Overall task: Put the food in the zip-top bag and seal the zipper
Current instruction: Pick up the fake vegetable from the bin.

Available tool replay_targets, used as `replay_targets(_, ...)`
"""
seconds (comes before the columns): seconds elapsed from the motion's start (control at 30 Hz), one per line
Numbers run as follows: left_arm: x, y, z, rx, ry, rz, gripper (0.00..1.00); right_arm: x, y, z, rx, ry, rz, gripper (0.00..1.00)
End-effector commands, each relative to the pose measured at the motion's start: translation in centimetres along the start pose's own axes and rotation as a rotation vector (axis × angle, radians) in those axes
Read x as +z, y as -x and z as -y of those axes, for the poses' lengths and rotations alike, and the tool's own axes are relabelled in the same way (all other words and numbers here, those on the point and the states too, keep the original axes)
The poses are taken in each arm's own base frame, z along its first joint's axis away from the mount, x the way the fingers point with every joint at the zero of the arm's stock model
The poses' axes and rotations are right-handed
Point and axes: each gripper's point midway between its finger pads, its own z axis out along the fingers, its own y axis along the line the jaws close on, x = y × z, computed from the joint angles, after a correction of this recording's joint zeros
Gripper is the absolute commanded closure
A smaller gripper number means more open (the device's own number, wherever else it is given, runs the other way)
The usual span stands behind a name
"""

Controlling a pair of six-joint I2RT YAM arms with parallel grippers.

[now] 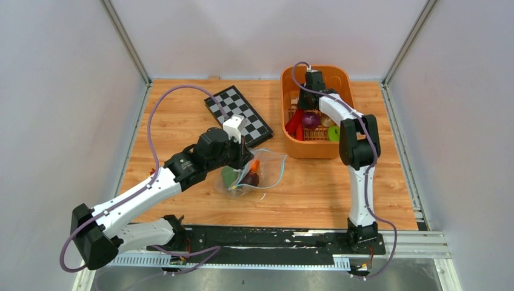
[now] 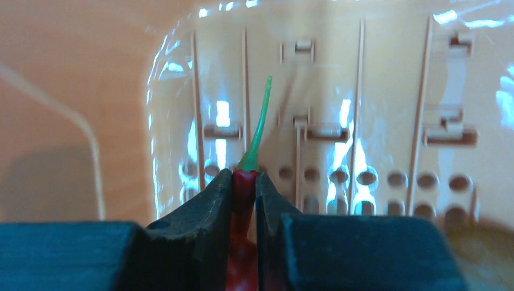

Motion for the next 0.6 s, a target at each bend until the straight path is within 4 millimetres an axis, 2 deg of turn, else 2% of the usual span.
replay_targets(0.0, -0.9, 0.4, 0.7, -0.038, -0.042, 0.028, 1.0, -8.0, 6.2, -2.8, -0.02, 0.145, 0.177, 0.93)
replay_targets(0.1, -1.2, 0.7, 1.2, -0.042, -0.065, 0.038, 1.0, -11.6, 7.3, -3.5, -0.016, 0.19, 0.235, 0.93)
replay_targets(0.2, -1.5, 0.9, 1.5, -0.047, -0.081, 0.05, 1.0, -14.3, 7.4, -3.9, 0.0, 0.223, 0.269, 0.93)
replay_targets(0.37, -1.6, 0.7, 1.6, -0.069, -0.092, 0.059, 1.0, -18.2, 6.3, -4.6, 0.016, 0.287, 0.283, 0.92)
replay_targets(0.47, -1.8, 0.6, 1.7, -0.069, -0.097, 0.054, 1.0, -19.5, 6.5, -4.3, 0.026, 0.288, 0.346, 0.93)
replay_targets(0.5, -1.9, 0.6, 1.6, -0.064, -0.094, 0.051, 1.0, -20.2, 6.5, -4.3, 0.03, 0.285, 0.334, 0.96)
replay_targets(0.57, -2.2, 0.7, 1.4, -0.061, -0.083, 0.054, 1.0, -22.4, 6.7, -4.8, 0.021, 0.316, 0.339, 0.94)
